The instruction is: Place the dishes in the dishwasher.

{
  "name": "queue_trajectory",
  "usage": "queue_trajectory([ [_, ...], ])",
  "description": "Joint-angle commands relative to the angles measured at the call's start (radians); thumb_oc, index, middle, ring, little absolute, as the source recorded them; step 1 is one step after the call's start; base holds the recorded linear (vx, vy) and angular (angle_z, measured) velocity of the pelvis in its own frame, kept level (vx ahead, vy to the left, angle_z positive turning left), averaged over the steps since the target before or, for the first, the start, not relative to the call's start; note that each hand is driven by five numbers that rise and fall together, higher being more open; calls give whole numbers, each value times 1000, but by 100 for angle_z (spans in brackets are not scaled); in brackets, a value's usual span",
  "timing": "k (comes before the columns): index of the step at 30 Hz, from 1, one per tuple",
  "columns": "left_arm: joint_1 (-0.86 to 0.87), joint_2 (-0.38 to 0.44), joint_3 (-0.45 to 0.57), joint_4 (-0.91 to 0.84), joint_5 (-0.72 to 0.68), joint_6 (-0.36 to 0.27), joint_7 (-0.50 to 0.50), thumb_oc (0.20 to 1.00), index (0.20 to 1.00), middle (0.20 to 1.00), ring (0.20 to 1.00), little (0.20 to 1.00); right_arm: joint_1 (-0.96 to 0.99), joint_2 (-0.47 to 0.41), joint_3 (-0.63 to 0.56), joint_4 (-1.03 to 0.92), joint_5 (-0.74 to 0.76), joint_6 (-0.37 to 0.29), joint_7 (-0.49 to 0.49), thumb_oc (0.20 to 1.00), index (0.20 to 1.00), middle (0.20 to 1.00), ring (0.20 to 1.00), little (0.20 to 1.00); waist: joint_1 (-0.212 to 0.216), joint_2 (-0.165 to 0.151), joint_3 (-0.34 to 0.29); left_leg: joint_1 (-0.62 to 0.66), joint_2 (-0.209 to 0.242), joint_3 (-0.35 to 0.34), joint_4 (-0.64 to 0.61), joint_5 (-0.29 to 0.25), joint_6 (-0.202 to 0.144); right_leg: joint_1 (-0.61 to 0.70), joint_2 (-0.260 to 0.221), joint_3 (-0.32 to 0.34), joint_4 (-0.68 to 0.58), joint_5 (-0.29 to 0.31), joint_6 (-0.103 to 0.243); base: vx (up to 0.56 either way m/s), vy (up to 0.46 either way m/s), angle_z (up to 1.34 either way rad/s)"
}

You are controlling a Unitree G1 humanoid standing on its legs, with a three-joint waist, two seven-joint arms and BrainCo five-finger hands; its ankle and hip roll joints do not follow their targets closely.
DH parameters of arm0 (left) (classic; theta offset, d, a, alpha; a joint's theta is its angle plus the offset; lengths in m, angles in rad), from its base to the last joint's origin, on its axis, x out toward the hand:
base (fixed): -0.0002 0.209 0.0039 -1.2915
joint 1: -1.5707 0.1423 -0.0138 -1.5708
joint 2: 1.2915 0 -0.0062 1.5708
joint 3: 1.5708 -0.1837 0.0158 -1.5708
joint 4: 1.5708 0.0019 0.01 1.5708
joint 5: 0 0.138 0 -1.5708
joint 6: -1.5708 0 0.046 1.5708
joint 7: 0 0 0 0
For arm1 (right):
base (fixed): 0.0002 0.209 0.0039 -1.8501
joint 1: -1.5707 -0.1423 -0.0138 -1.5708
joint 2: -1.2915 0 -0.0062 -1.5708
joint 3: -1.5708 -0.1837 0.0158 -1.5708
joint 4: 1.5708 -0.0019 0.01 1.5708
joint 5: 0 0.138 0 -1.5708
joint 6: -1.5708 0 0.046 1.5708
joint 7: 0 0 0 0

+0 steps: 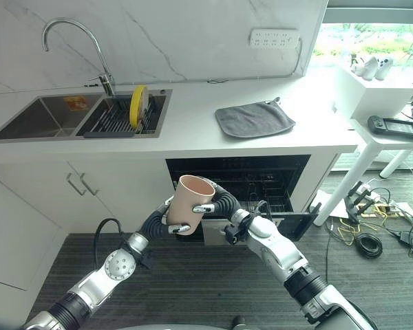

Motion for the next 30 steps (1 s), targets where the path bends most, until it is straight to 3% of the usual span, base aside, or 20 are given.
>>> queue_trajectory([
  [1, -182, -87, -180, 31, 71, -26, -60, 200, 200, 200, 200, 200, -206, 220, 169, -92, 27, -79, 164, 959, 959, 959, 959, 959, 12, -54, 31, 21, -39, -28, 2, -106, 36, 48, -61, -20, 52, -110, 46, 0, 0, 0],
  [2, -183, -87, -182, 32, 70, -25, -60, 200, 200, 200, 200, 200, -207, 221, 169, -92, 18, -87, 164, 442, 442, 442, 442, 442, 12, -54, 31, 21, -39, -28, 2, -105, 36, 47, -61, -20, 52, -110, 46, 0, 0, 0],
  [3, -185, -88, -184, 31, 69, -21, -61, 200, 200, 200, 200, 200, -211, 223, 170, -93, 13, -92, 164, 200, 200, 200, 200, 200, 13, -54, 31, 21, -39, -28, 2, -105, 36, 47, -61, -20, 53, -110, 46, 0, 0, 0],
  [21, -190, -94, -181, 34, 57, -2, -58, 200, 200, 200, 200, 200, -235, 226, 165, -105, 13, -105, 114, 200, 200, 200, 200, 200, 17, -54, 31, 18, -38, -30, 2, -105, 34, 48, -62, -25, 46, -106, 48, 0, 0, 0],
  [23, -180, -94, -173, 40, 36, 13, -66, 1000, 1000, 1000, 1000, 1000, -237, 225, 155, -108, 25, -107, 98, 200, 200, 200, 200, 200, 17, -53, 31, 18, -38, -29, 2, -104, 34, 47, -61, -24, 46, -106, 47, 0, 0, 0],
  [25, -175, -100, -168, 51, 16, 38, -99, 1000, 1000, 1000, 1000, 1000, -234, 222, 147, -111, 38, -116, 87, 200, 200, 200, 200, 200, 17, -53, 31, 18, -37, -27, 2, -103, 33, 47, -61, -25, 46, -106, 47, 0, 0, 0],
  [30, -143, -120, -142, 93, -53, 67, -49, 1000, 1000, 1000, 1000, 1000, -214, 210, 93, -127, 58, -147, 26, 200, 200, 200, 200, 200, 9, -50, 31, 20, -33, -20, 2, -101, 31, 47, -60, -26, 48, -104, 46, 0, 0, 0],
])
